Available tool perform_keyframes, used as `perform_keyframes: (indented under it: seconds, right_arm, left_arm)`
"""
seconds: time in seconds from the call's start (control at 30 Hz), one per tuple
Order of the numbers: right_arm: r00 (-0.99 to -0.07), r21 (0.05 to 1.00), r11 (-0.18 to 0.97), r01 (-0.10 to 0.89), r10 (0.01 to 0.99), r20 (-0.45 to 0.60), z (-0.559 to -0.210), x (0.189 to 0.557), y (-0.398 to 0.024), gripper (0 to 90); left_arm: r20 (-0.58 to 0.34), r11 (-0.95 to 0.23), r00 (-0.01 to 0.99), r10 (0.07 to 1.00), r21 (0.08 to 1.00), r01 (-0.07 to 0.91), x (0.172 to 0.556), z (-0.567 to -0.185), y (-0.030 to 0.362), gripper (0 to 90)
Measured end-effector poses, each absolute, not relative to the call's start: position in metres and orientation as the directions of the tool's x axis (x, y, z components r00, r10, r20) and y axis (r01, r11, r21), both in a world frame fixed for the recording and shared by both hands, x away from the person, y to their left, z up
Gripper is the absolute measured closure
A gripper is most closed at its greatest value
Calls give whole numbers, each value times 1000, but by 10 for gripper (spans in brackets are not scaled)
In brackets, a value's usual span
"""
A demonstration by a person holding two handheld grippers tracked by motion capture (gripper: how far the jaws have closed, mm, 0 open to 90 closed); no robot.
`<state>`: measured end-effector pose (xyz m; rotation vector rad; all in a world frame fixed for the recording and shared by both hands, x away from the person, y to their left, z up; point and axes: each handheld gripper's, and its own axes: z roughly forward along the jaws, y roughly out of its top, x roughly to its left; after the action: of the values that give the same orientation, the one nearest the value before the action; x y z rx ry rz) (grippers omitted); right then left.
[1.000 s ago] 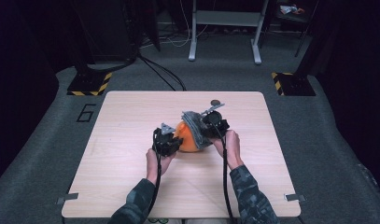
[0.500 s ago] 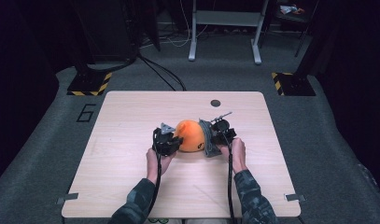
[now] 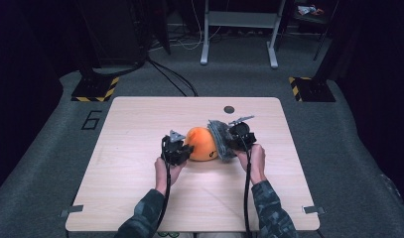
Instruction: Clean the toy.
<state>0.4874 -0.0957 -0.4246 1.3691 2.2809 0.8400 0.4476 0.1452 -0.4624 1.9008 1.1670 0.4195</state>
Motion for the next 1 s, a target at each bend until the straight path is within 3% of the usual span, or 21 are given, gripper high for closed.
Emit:
perform_keyframes:
  seconds: [0.13,0.3,0.47,0.63,0.73,0.87,1.0]
  right_arm:
    - [-532,649,411,641,846,-10,-418,486,-77,729]
    - [-529,621,429,656,848,-27,-435,497,-68,734]
    - [-531,614,438,656,847,-37,-437,503,-71,735]
    - [-528,614,429,663,849,-24,-440,507,-75,735]
    - [-524,614,425,665,852,-23,-440,507,-76,735]
    - [-515,618,408,672,857,-7,-441,507,-78,735]
    - [-504,620,393,679,864,4,-440,506,-82,734]
  left_arm:
    - [-129,-219,515,848,798,561,448,-462,146,796]
    - [-122,-228,522,844,800,555,449,-460,146,750]
    - [-112,-239,510,853,784,573,453,-461,151,542]
    - [-119,-256,512,851,757,602,459,-468,151,437]
    - [-100,-298,538,837,741,601,463,-472,147,477]
    - [-62,-331,550,833,740,585,464,-472,142,657]
    - [-31,-345,562,827,761,549,461,-466,139,764]
